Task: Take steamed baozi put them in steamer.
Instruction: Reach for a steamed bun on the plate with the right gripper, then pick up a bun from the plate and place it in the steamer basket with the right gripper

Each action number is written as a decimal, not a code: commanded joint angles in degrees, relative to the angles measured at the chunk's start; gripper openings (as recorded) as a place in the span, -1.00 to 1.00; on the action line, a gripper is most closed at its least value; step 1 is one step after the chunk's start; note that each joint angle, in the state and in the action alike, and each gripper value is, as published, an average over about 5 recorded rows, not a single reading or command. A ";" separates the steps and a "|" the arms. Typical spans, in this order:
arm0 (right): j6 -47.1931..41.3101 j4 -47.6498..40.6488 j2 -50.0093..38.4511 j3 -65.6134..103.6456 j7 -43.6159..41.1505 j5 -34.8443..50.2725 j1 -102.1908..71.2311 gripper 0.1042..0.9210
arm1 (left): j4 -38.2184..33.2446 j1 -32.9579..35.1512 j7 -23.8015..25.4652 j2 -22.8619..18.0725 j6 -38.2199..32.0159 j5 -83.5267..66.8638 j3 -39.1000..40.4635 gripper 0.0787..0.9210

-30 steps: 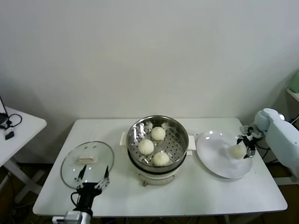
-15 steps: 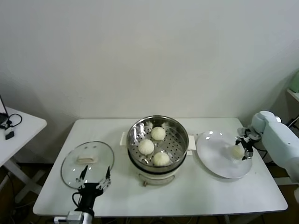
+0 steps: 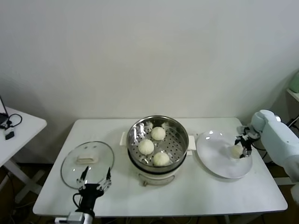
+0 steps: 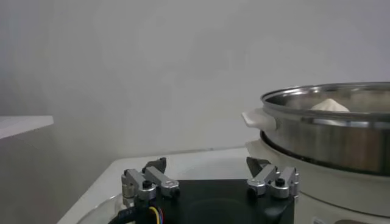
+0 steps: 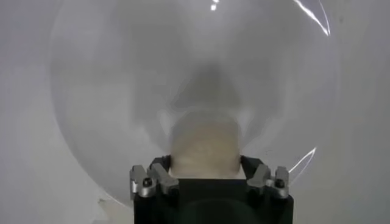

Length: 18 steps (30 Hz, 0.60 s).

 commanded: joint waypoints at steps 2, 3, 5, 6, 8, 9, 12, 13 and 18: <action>-0.22 -0.59 0.11 0.22 -0.08 0.05 0.13 0.56 | -0.01 0.20 0.01 -0.05 -0.13 0.05 -0.04 0.77; -0.25 -0.55 0.08 0.20 -0.10 0.10 0.15 0.55 | -0.02 0.23 0.01 -0.05 -0.14 0.05 -0.05 0.77; -0.38 -0.44 -0.01 0.07 -0.16 0.46 0.22 0.53 | -0.04 0.30 0.01 -0.03 -0.17 0.05 -0.08 0.77; -0.51 -0.39 -0.07 -0.05 -0.19 0.81 0.26 0.52 | -0.05 0.33 0.01 -0.03 -0.19 0.05 -0.09 0.77; -0.86 -0.27 -0.22 -0.49 -0.24 1.80 0.37 0.51 | -0.05 0.38 -0.02 -0.04 -0.20 0.06 -0.14 0.77; -1.05 -0.17 -0.33 -0.81 -0.26 2.37 0.42 0.50 | -0.06 0.41 -0.03 -0.05 -0.22 0.05 -0.16 0.77; -2.04 1.01 -1.12 -2.88 -0.22 5.63 0.68 0.47 | -0.15 0.59 -0.05 -0.03 -0.25 0.03 -0.27 0.77; -2.53 1.69 -1.53 -3.87 -0.21 7.24 0.91 0.46 | -0.17 0.65 -0.05 -0.01 -0.27 0.01 -0.29 0.77; -6.80 7.45 -4.66 -13.64 -0.16 19.78 5.42 0.43 | -0.12 0.71 -0.04 0.04 -0.54 -0.05 -0.32 0.77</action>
